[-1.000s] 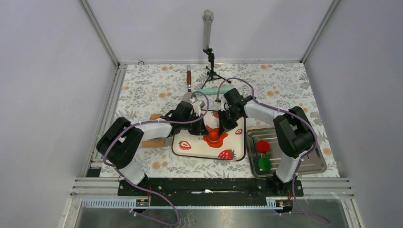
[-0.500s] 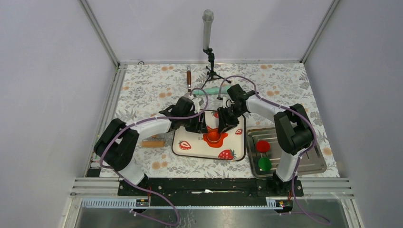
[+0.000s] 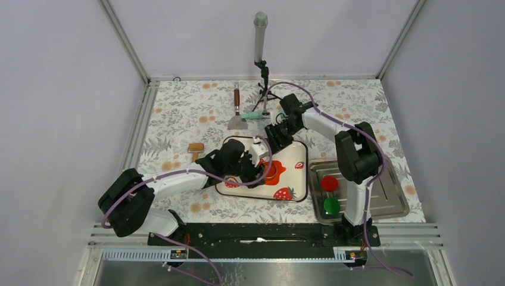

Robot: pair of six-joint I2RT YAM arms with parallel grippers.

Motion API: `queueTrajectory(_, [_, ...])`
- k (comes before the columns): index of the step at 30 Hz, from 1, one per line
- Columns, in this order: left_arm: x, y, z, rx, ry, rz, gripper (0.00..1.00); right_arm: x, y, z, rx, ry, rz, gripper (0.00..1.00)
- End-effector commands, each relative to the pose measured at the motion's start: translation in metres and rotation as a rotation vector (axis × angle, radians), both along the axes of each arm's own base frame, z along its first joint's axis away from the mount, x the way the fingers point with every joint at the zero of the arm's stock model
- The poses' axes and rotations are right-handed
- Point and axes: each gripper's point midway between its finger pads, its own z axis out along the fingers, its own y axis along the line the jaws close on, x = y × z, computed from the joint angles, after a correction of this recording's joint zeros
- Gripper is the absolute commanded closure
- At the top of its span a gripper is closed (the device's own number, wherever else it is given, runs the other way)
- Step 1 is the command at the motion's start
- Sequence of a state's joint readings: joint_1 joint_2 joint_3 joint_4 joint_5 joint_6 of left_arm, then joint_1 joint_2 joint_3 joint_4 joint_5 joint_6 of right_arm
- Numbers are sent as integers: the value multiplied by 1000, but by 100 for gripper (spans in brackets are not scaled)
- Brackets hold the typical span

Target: Roll out the dumpling wrappers from the dough

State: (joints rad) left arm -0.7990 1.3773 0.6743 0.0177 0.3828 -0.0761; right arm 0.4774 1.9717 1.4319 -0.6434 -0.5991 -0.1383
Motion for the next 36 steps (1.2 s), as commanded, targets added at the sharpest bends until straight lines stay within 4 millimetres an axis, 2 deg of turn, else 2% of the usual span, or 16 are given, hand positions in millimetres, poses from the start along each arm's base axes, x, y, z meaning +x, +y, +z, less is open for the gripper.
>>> queueTrajectory(1, [21, -28, 34, -54, -350, -207, 51, 3, 14, 8, 35, -72, 182, 53])
queueTrajectory(7, [23, -39, 20, -27, -366, -273, 56, -14, 5, -10, -17, -24, 313, 56])
queueTrajectory(16, [16, -52, 9, -26, -367, -325, 62, -20, 5, -16, -12, -19, 353, 59])
queueTrajectory(20, [19, -54, 1, -7, -365, -324, 67, -21, 5, -16, -19, -25, 360, 62])
queueTrajectory(29, [19, -56, -3, -3, -357, -334, 86, -22, 8, -20, -34, -52, 386, 69])
queueTrajectory(32, [18, -55, -7, 4, -346, -339, 92, -24, 8, -22, -43, -56, 391, 74])
queueTrajectory(36, [12, -53, -14, 13, -322, -362, 100, -29, 6, -26, -55, -57, 403, 91])
